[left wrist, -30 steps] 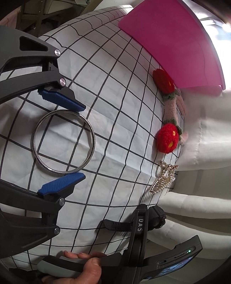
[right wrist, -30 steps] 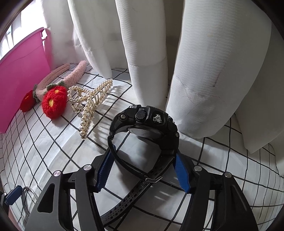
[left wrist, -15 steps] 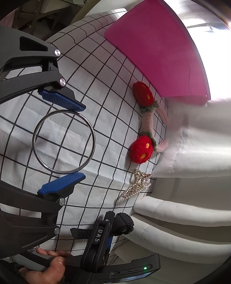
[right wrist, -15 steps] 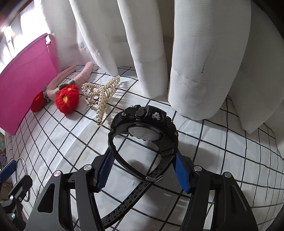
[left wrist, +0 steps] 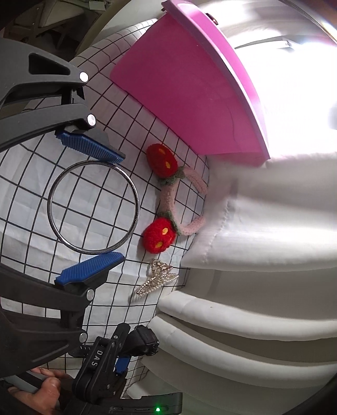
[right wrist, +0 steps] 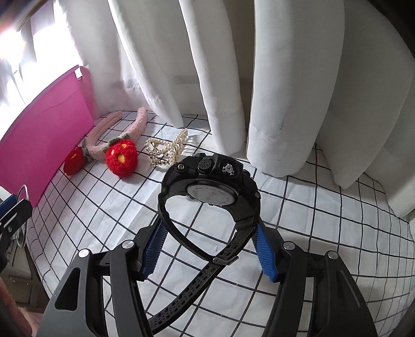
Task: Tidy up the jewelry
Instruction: 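Carry the watch and bangle into the pink tub and open both tools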
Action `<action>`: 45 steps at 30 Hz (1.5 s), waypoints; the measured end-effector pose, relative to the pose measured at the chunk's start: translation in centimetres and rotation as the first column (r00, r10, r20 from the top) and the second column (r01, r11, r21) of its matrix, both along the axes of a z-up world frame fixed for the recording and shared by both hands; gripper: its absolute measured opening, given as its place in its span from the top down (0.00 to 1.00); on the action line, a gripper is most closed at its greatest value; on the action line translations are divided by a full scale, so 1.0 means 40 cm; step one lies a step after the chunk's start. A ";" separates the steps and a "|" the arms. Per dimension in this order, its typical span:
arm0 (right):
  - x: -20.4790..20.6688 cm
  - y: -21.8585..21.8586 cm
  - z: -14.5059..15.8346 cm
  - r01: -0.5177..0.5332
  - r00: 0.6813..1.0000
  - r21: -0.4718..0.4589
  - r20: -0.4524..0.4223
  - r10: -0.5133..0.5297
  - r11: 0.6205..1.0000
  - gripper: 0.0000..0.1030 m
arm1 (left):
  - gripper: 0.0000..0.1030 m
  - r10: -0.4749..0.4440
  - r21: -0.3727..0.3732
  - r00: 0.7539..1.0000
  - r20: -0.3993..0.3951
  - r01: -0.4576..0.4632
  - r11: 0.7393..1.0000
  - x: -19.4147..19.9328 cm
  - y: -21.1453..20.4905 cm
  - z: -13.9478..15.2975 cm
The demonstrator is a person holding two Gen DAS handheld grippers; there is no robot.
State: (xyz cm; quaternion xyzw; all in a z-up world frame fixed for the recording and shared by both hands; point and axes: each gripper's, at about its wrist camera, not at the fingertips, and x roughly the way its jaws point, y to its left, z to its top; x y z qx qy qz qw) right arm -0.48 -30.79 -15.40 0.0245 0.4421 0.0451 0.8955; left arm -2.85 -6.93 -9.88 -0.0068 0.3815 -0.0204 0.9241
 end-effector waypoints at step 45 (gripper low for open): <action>0.262 0.927 0.441 -0.465 0.864 -0.021 0.208 0.459 0.885 0.41 | 0.33 0.273 -0.053 0.945 0.179 -0.267 0.962 0.220 0.758 0.309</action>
